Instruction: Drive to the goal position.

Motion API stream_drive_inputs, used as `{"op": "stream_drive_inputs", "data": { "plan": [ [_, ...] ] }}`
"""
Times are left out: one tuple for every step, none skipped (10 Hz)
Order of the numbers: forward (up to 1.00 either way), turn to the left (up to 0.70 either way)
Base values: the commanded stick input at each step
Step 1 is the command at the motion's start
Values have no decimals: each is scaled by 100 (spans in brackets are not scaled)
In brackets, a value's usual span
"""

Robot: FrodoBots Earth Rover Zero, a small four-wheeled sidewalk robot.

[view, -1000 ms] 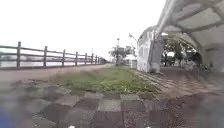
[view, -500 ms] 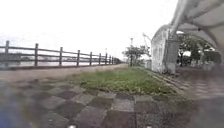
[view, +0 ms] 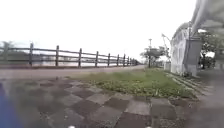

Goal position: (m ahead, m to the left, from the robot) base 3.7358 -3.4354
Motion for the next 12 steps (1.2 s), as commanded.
{"op": "stream_drive_inputs", "data": {
  "plan": [
    [0,70],
    [0,70],
    [0,70],
    [0,70],
    [0,70],
    [0,70],
    [0,70],
    [0,70],
    [0,70],
    [0,70],
    [0,70],
    [0,70]
  ]
}}
